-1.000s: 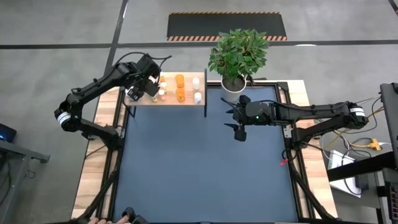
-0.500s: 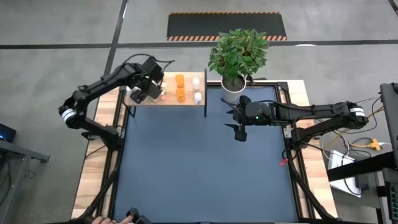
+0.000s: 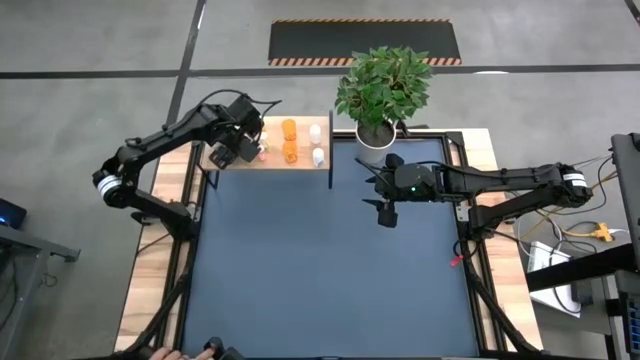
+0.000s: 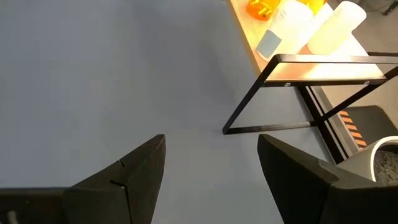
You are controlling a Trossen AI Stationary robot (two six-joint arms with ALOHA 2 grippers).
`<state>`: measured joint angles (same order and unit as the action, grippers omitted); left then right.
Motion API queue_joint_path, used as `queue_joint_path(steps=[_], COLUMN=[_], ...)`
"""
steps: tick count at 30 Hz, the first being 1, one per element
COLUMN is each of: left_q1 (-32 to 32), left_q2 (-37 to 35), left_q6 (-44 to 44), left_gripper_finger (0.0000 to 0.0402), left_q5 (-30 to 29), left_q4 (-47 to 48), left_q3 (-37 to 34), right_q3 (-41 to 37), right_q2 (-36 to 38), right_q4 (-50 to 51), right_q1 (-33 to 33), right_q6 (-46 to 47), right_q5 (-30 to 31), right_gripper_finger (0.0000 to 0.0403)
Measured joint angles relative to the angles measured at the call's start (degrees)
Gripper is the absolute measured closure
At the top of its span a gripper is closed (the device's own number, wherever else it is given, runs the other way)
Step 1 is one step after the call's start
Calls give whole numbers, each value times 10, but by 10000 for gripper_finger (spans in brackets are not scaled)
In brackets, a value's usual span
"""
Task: Pick and place medicine bottles onto shelf by color
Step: Put the white pill bottle on the shelf
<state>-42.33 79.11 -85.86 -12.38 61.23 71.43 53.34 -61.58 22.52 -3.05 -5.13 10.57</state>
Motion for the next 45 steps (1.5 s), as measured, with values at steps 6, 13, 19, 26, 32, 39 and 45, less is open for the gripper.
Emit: queue_joint_path(steps=[6, 13, 19, 26, 32, 39, 45], left_q1=[0, 0, 0, 0, 14, 28, 46], left_q2=[-4, -10, -25, -52, -99, -163, -191], left_q6=[0, 0, -1, -1, 93, 483, 756], left_gripper_finger=[156, 187, 181, 181, 180, 180, 180], left_q5=[-1, -1, -7, -31, 9, 379, 628], left_q4=[-3, -5, -28, -63, -143, -296, -437], left_q3=[-1, -1, 14, 57, 92, 89, 14], right_q3=[0, 0, 0, 0, -1, -5, -15], right_q2=[0, 0, 0, 0, -3, -12, -38], right_q4=[0, 0, -1, -9, -48, -111, -228], right_q1=[0, 0, 0, 0, 0, 0, -4], right_q6=[2, 11, 15, 15, 2, -42, -69], right_q5=[0, 0, 0, 0, 0, -3, -5], right_gripper_finger=[158, 158, 158, 158, 158, 158, 158])
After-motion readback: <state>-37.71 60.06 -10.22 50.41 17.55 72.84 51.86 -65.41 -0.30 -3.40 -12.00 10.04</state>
